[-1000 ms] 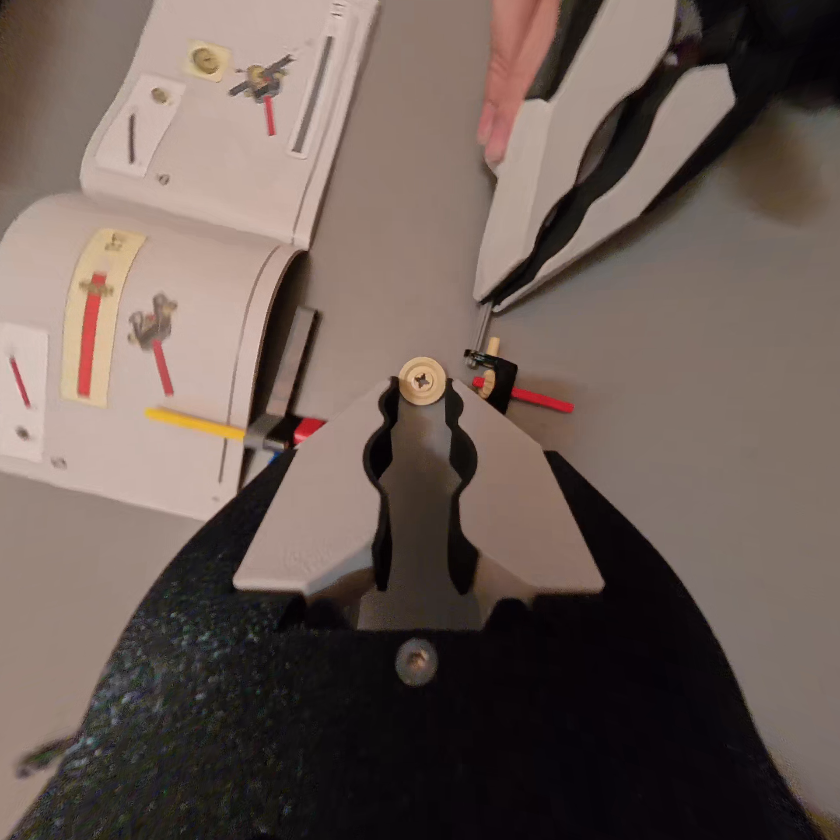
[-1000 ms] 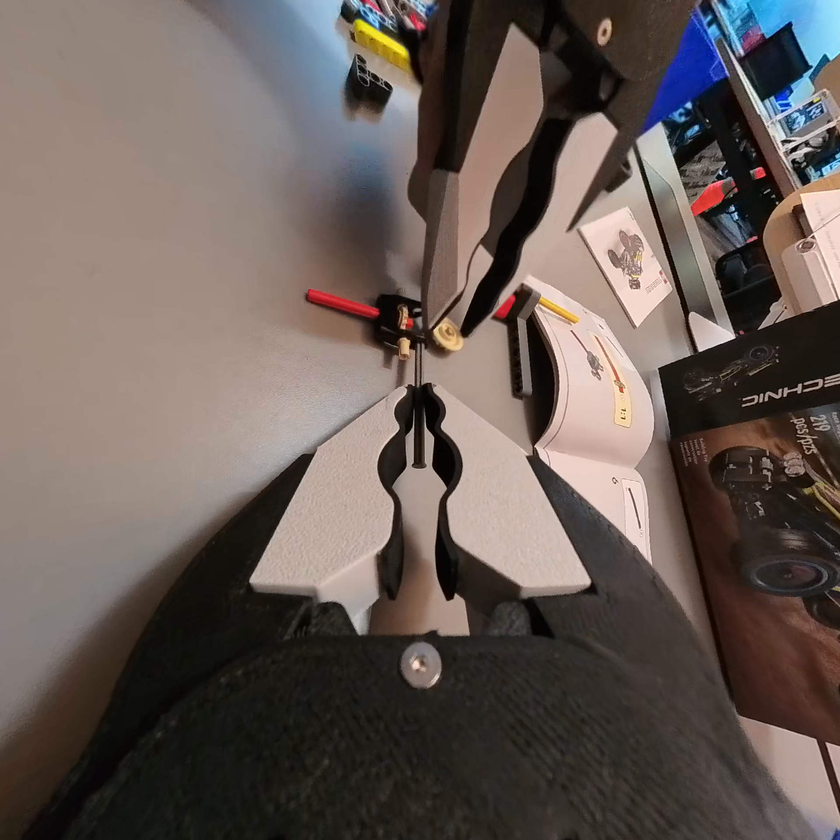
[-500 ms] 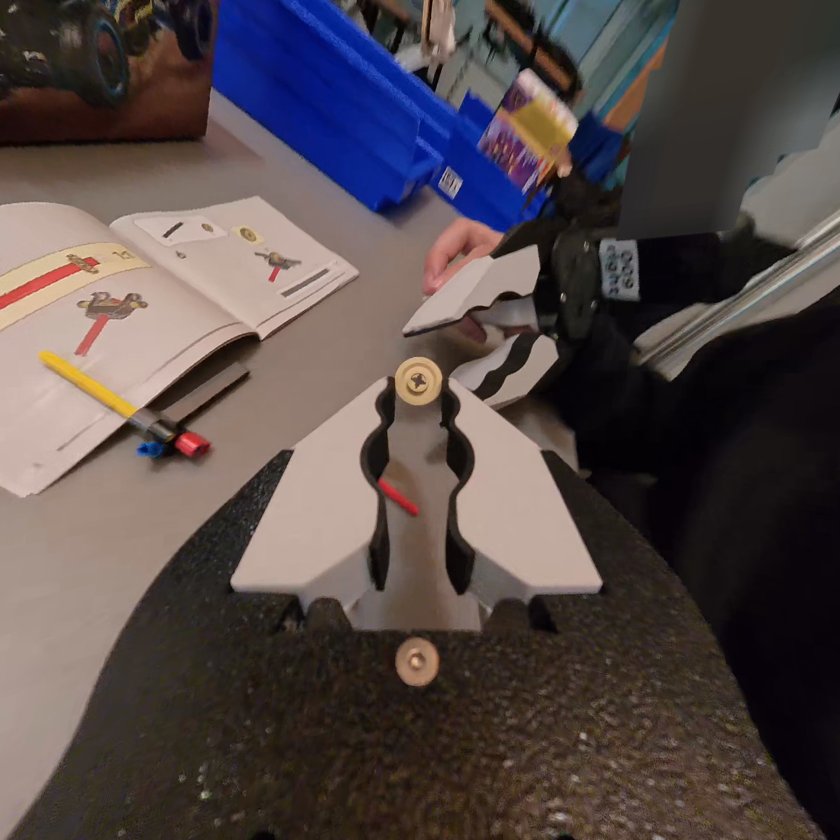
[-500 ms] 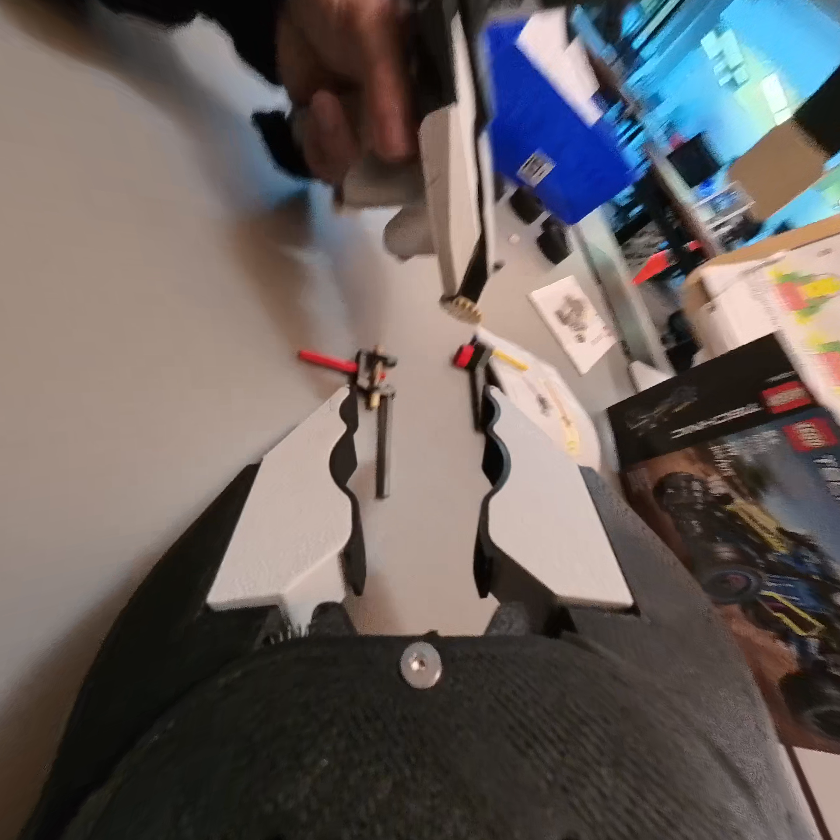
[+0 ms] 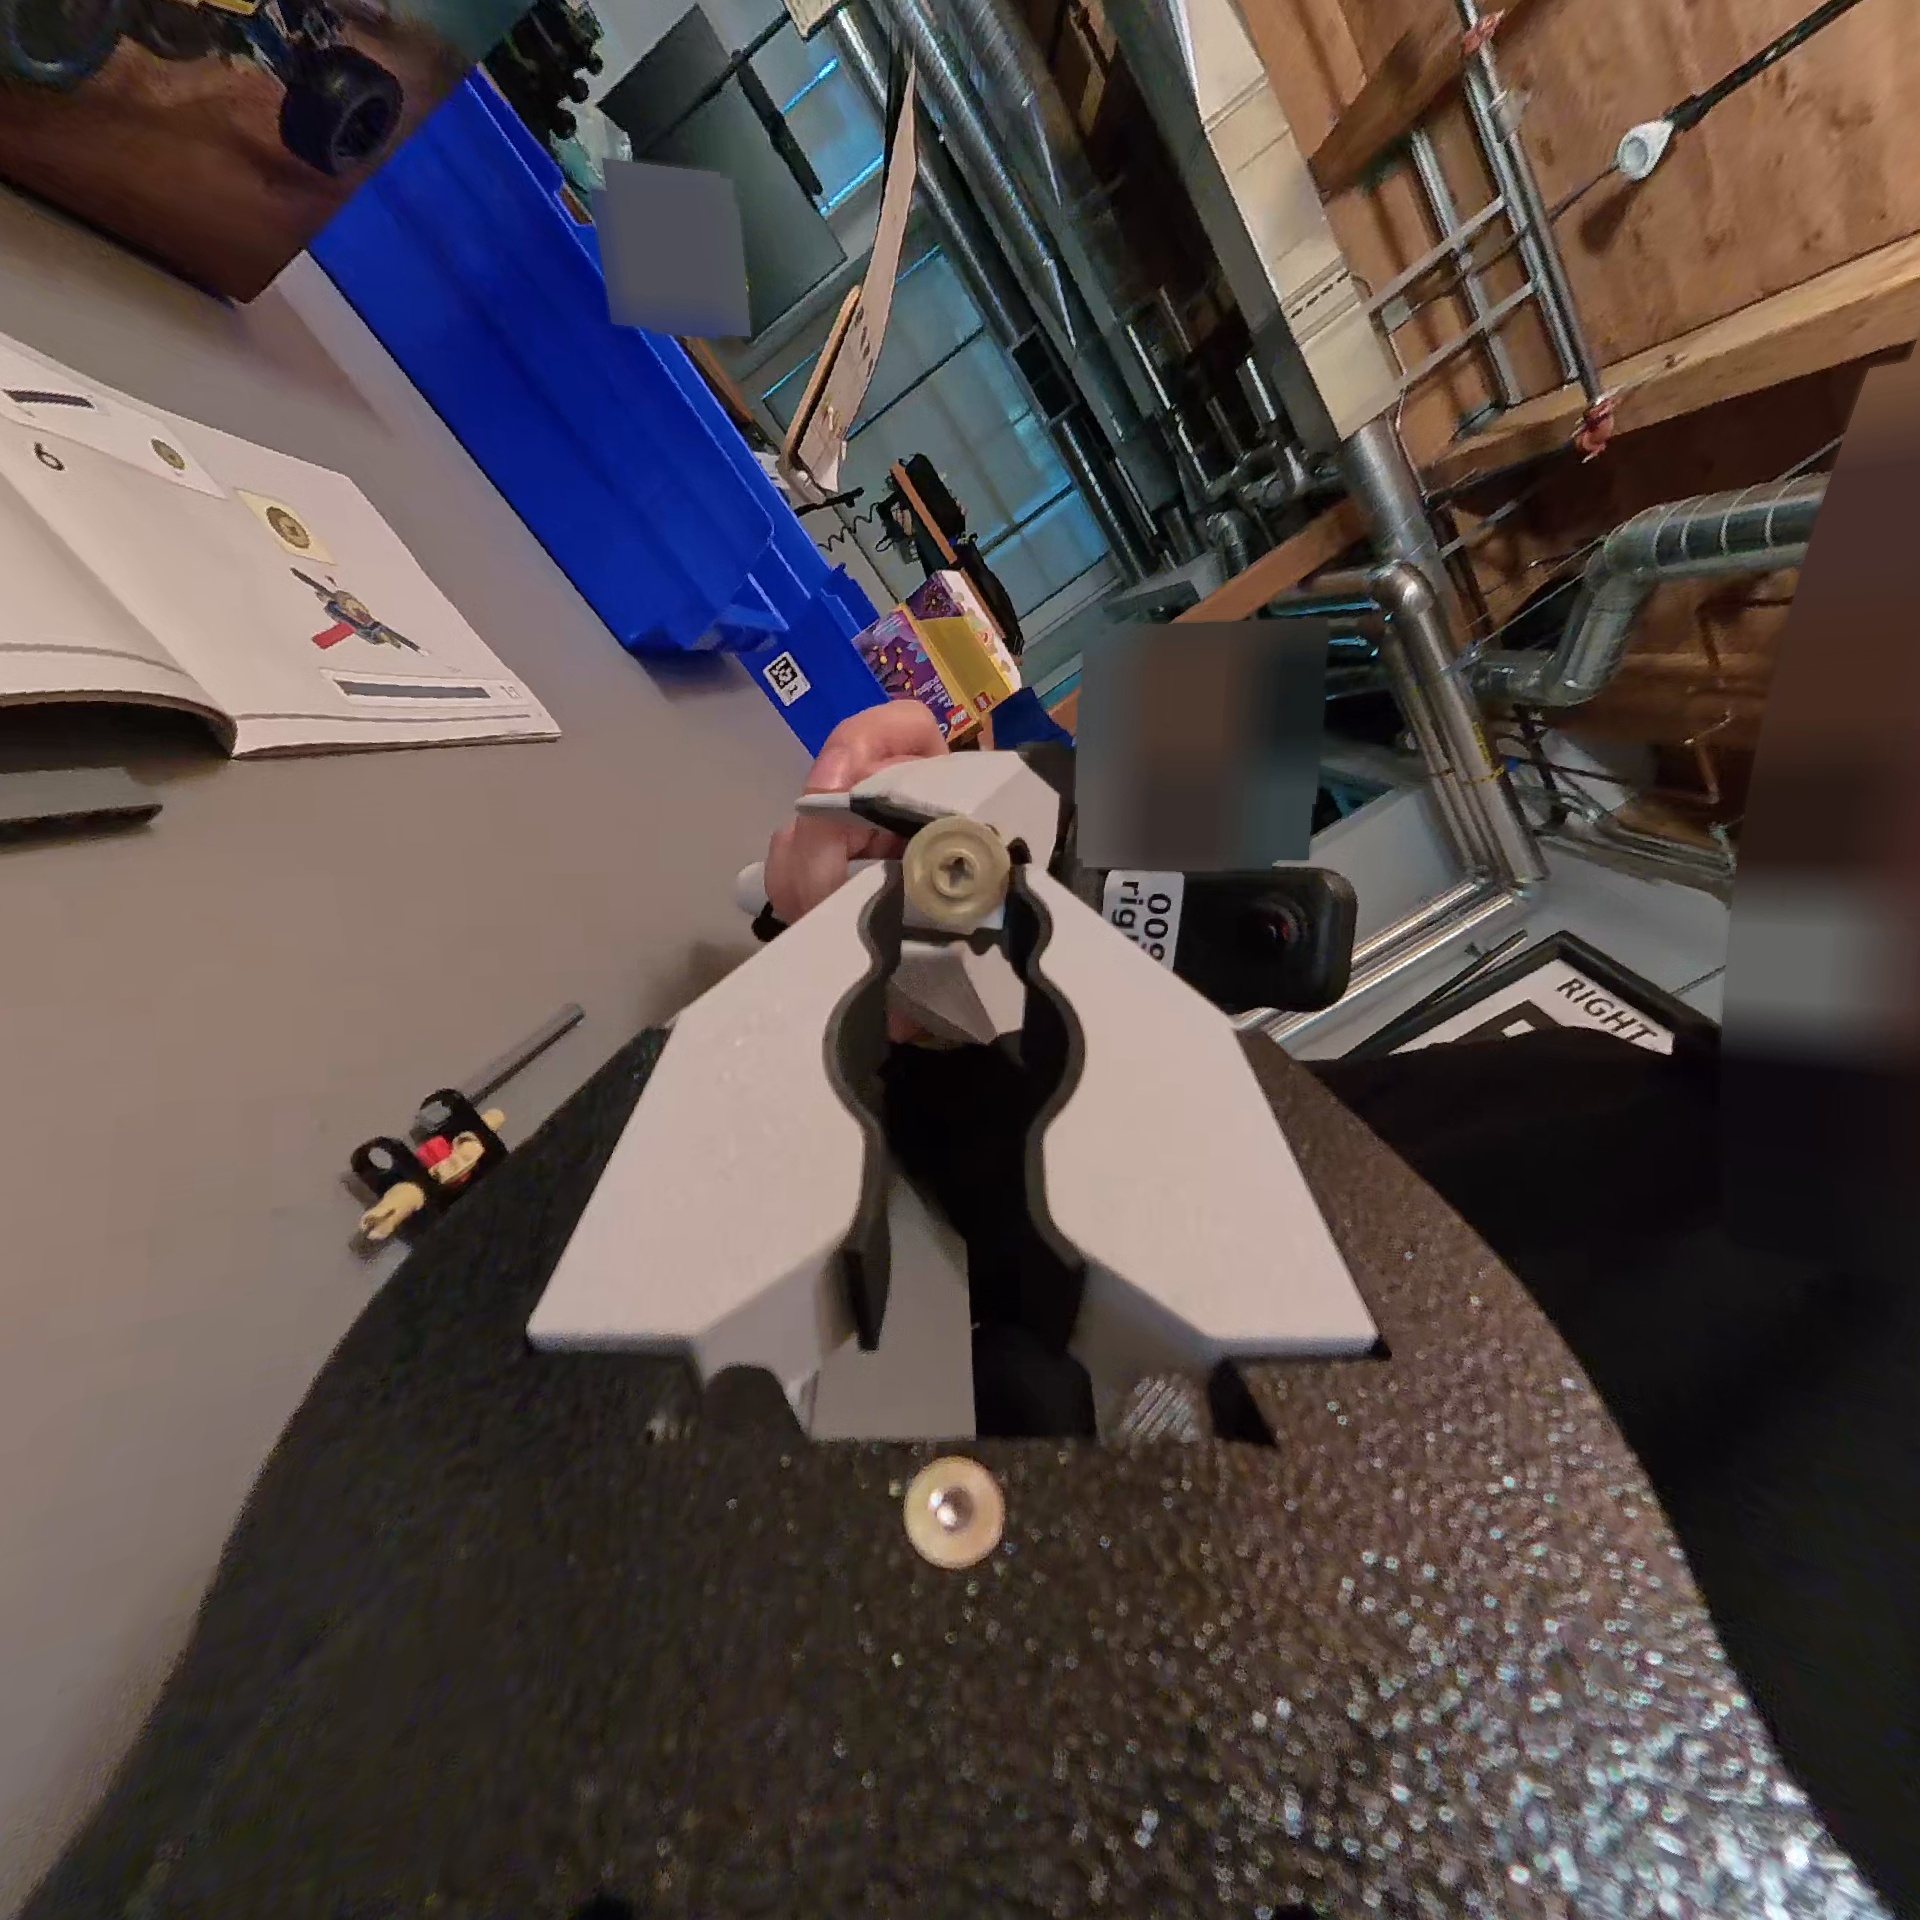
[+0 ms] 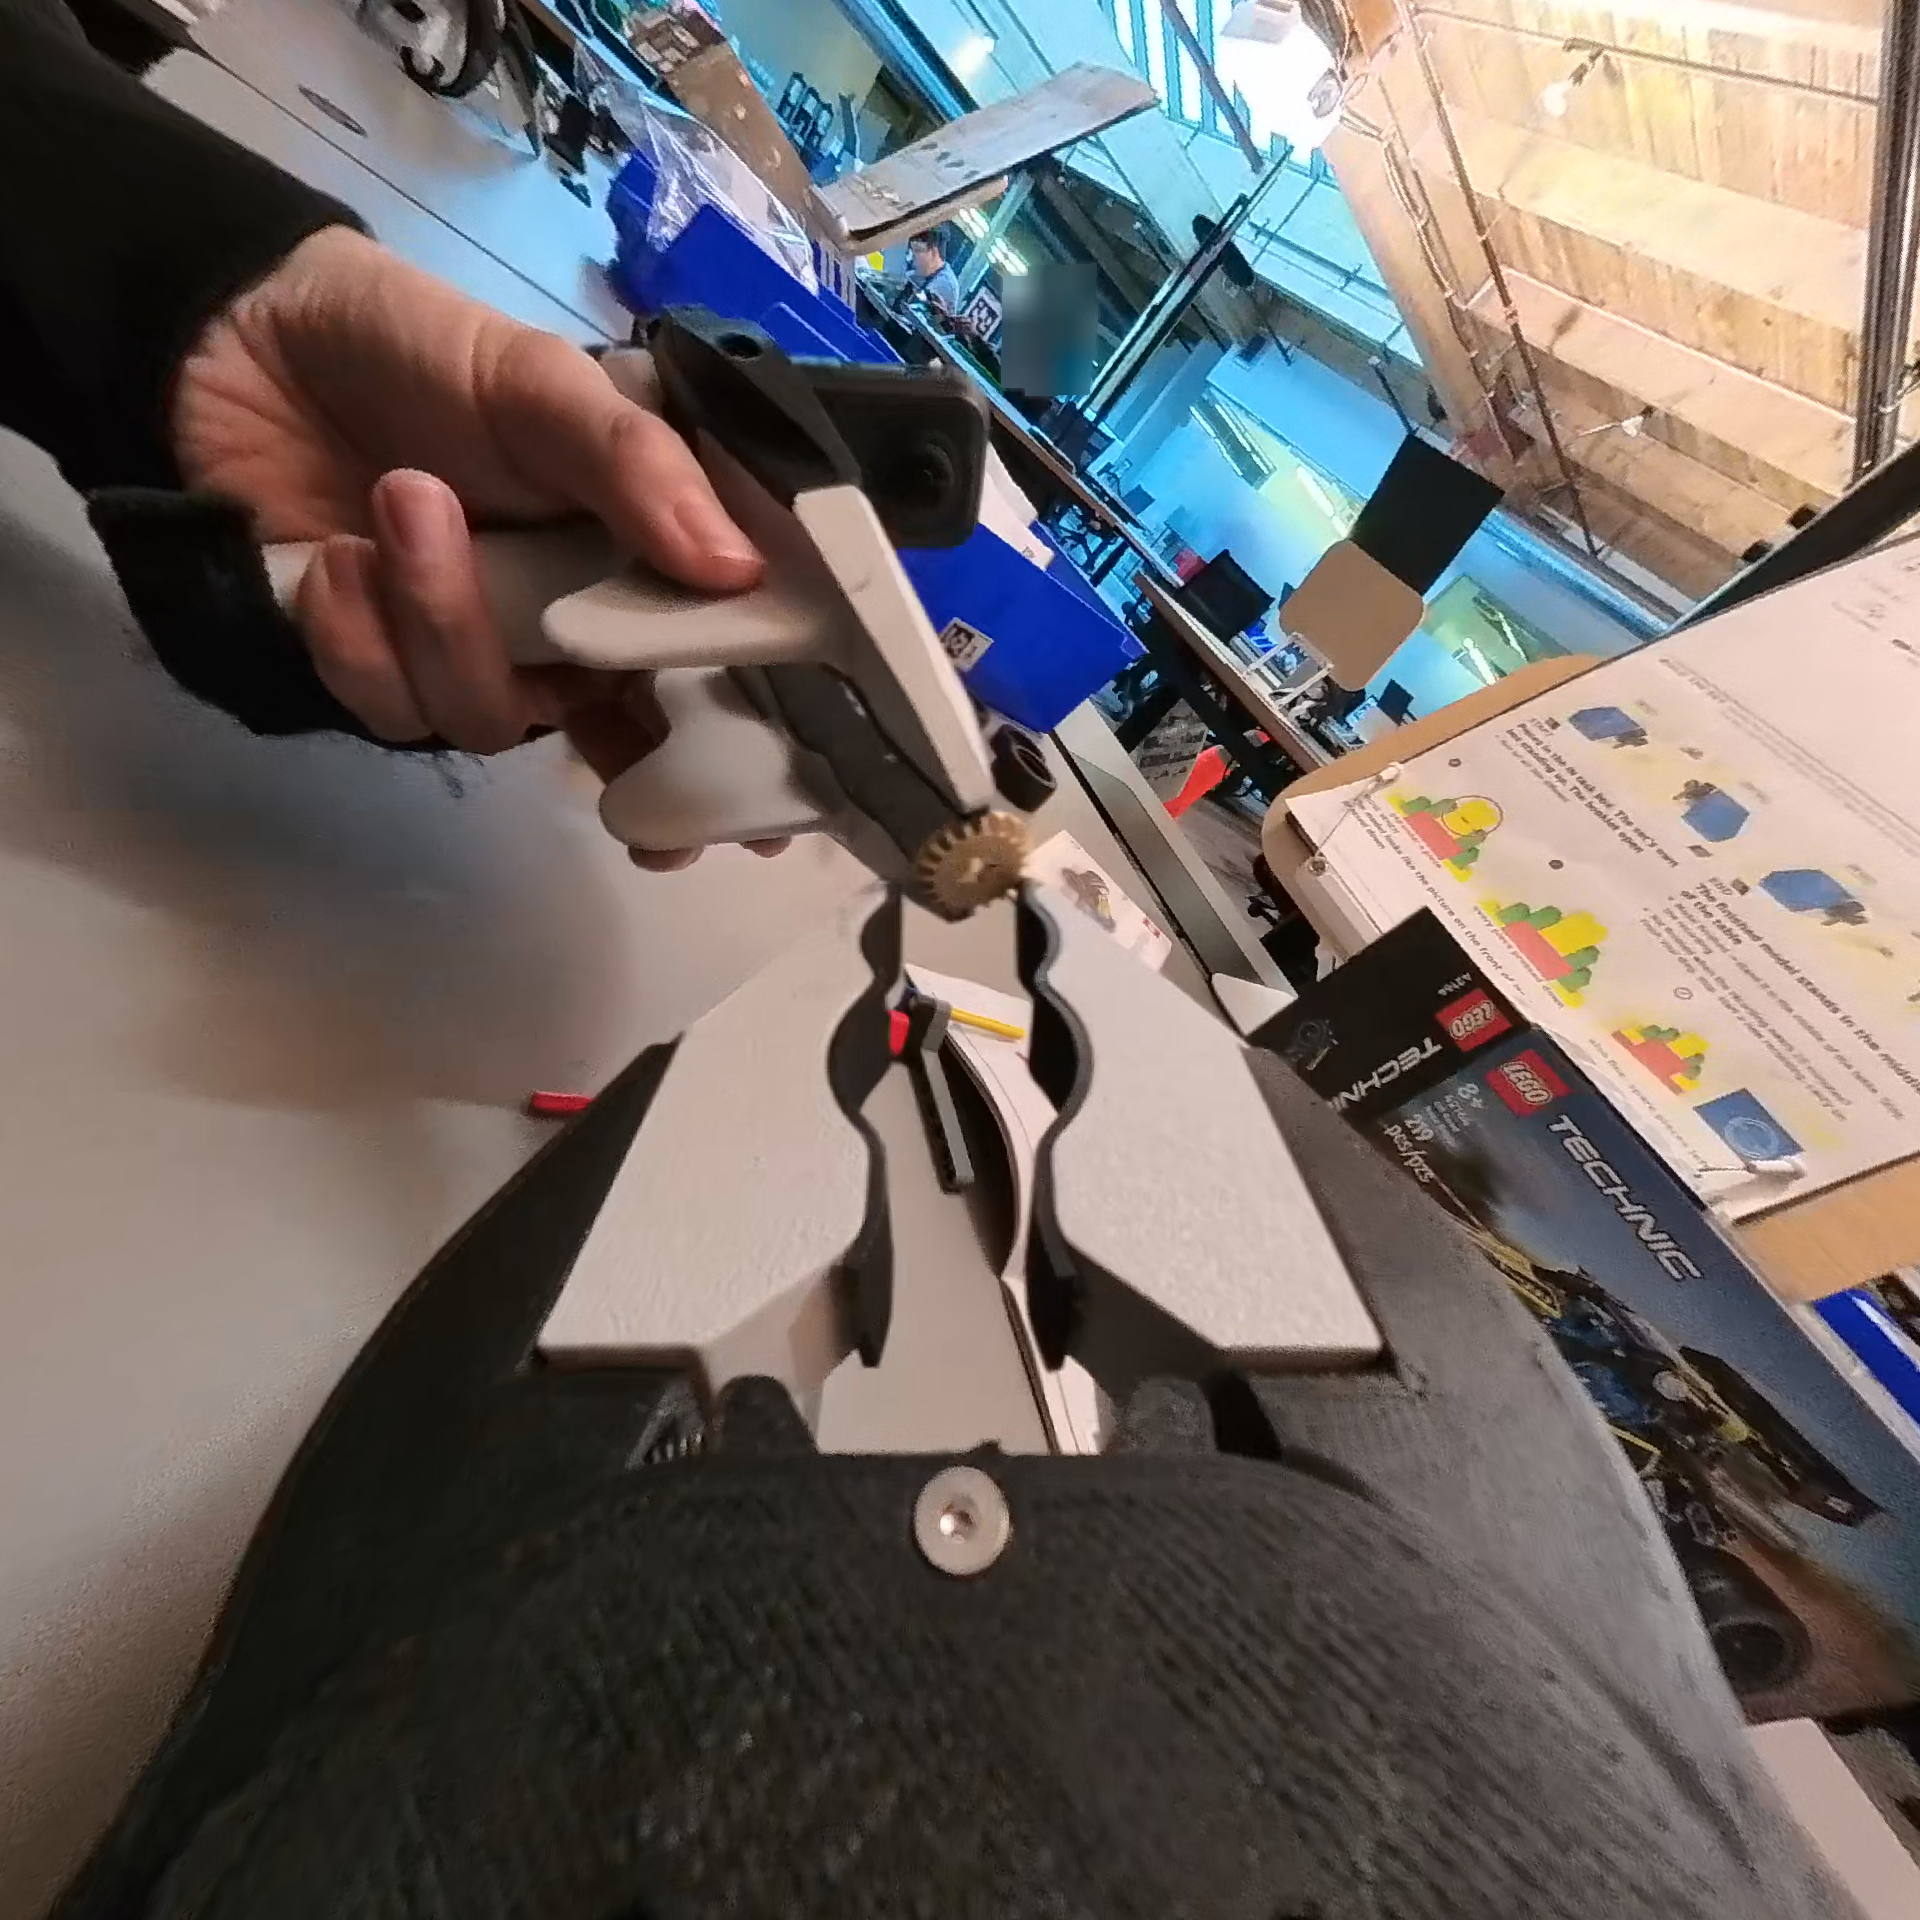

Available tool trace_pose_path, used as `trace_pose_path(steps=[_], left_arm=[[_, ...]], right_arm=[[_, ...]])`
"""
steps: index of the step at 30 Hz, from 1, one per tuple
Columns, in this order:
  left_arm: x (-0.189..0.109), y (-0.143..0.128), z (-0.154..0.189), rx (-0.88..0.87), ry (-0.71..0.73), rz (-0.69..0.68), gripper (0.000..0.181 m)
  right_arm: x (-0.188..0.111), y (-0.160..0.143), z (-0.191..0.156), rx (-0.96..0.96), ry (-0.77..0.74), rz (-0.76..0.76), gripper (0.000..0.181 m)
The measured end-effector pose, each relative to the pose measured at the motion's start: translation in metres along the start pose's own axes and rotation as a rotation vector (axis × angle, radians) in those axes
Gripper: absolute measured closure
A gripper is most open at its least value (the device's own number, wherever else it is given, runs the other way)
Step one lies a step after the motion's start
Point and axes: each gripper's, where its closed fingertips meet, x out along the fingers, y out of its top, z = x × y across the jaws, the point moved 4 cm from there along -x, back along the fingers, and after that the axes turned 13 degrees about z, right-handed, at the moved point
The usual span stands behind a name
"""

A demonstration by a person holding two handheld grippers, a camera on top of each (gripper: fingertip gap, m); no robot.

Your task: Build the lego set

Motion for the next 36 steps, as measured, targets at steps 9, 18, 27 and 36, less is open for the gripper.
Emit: trace_pose_path(steps=[9,18,27,36], left_arm=[[-0.003,-0.003,-0.007,0.26,0.156,-0.114,0.163],[-0.004,-0.004,-0.011,0.577,0.377,-0.24,0.163],[-0.015,0.006,-0.013,0.6,0.39,-0.177,0.164],[-0.015,0.004,-0.006,0.589,0.349,-0.193,0.174]], right_arm=[[0.004,-0.009,-0.01,-0.122,0.019,-0.107,0.174],[0.009,-0.017,-0.014,-0.309,-0.01,-0.212,0.176],[0.003,-0.013,-0.008,-0.18,-0.051,-0.113,0.169],[0.005,-0.013,-0.017,-0.244,0.011,-0.109,0.181]])
